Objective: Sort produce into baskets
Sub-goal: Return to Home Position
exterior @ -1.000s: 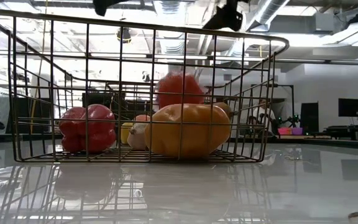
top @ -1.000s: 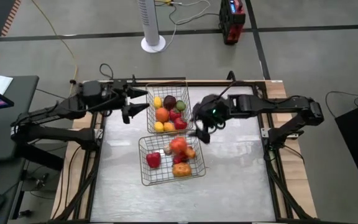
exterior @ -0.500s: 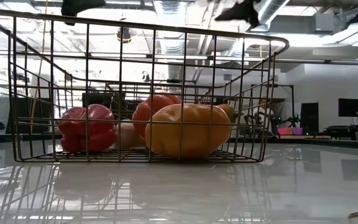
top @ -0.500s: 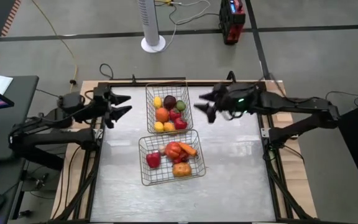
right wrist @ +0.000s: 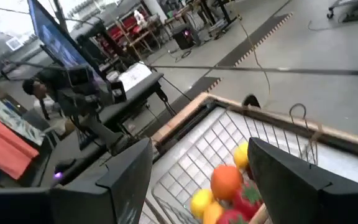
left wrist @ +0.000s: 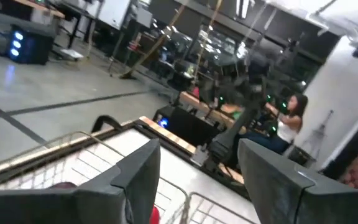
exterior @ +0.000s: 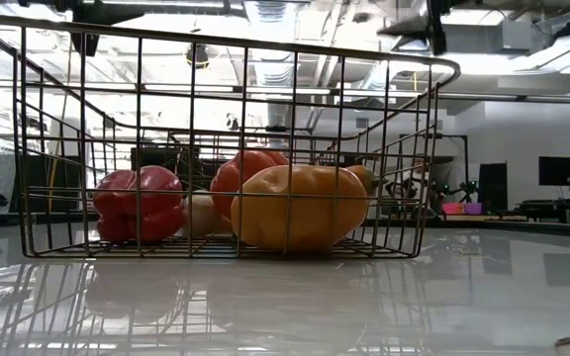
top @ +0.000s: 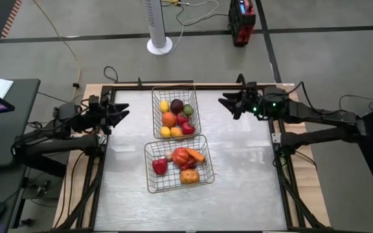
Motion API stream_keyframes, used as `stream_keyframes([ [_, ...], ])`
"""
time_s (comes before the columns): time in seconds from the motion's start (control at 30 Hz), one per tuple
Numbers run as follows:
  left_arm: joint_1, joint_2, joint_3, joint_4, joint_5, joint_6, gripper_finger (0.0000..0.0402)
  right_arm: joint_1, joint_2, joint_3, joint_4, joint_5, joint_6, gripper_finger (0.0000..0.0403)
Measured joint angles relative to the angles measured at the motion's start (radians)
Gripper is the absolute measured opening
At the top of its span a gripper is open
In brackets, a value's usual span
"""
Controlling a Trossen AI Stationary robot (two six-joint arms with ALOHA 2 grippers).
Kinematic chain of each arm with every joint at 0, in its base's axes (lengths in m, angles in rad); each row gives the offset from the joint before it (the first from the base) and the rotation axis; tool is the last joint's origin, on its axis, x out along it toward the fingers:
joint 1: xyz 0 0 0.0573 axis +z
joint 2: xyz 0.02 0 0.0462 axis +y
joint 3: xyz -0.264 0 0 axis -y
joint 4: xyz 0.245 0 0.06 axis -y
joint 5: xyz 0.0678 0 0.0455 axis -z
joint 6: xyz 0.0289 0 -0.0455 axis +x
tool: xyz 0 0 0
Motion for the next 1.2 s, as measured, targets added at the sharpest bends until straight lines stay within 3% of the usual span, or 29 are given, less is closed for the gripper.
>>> stream_keyframes([
  [0.33,0.0,-0.091,-0.03,-0.09,-0.077,-0.094,0.0141,0.023,-0.16,-0.32,0.256,-0.008,0.091,0.0289],
  [0.53,0.0,-0.12,-0.093,-0.106,-0.077,-0.163,0.01,0.078,-0.263,-0.429,0.276,-0.011,0.103,0.0267],
  [0.87,0.0,-0.215,-0.186,-0.081,-0.071,-0.236,0.0006,0.149,-0.471,-0.56,0.276,-0.008,0.059,0.017],
  [1.2,0.0,-0.299,-0.201,-0.079,-0.088,-0.246,0.0,0.154,-0.686,-0.662,0.272,-0.005,0.053,0.008],
])
